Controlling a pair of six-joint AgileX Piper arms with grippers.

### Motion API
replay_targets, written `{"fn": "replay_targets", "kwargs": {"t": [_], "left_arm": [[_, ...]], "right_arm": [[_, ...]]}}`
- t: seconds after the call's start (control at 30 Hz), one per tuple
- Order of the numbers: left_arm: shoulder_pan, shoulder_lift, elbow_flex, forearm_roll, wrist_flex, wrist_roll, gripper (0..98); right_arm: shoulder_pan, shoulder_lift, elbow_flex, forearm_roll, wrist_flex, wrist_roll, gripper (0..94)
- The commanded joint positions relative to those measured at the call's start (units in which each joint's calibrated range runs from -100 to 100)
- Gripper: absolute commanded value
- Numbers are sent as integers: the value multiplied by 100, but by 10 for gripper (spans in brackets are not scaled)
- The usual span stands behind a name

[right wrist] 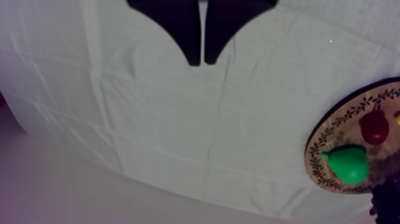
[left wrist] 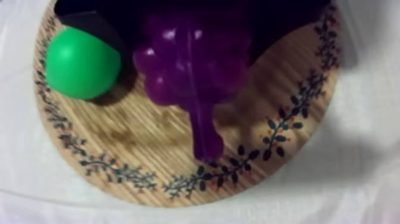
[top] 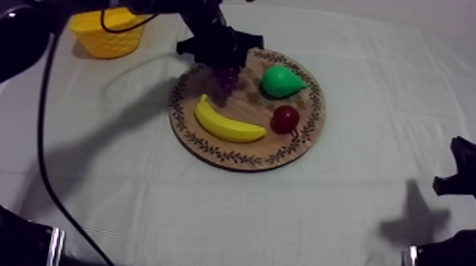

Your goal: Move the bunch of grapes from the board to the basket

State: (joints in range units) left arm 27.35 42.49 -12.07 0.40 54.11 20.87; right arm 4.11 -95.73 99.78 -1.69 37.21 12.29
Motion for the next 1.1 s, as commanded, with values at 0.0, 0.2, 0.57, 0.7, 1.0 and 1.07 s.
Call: {"fn": "replay_targets", "kwargs": {"t": [0.0, 0.2, 0.57, 0.7, 1.0, 1.07], "left_arm": [[-3, -676, 609, 1, -267, -36, 376], [-58, -2115, 1775, 17, -509, -227, 377], [-329, -4829, 4141, 107, -624, -620, 397], [-772, -5565, 4700, 256, -620, -843, 404], [-1986, -6507, 5645, 549, -511, -1499, 410], [-2120, -6570, 5735, 539, -488, -1556, 411]], "right_arm": [[3, -2, -1, 1, -3, -1, 5], [3, -2, -1, 1, -3, -1, 5], [3, -2, -1, 1, -3, -1, 5], [3, -2, -1, 1, -3, -1, 5], [3, -2, -1, 1, -3, -1, 5], [3, -2, -1, 1, -3, -1, 5]]}}
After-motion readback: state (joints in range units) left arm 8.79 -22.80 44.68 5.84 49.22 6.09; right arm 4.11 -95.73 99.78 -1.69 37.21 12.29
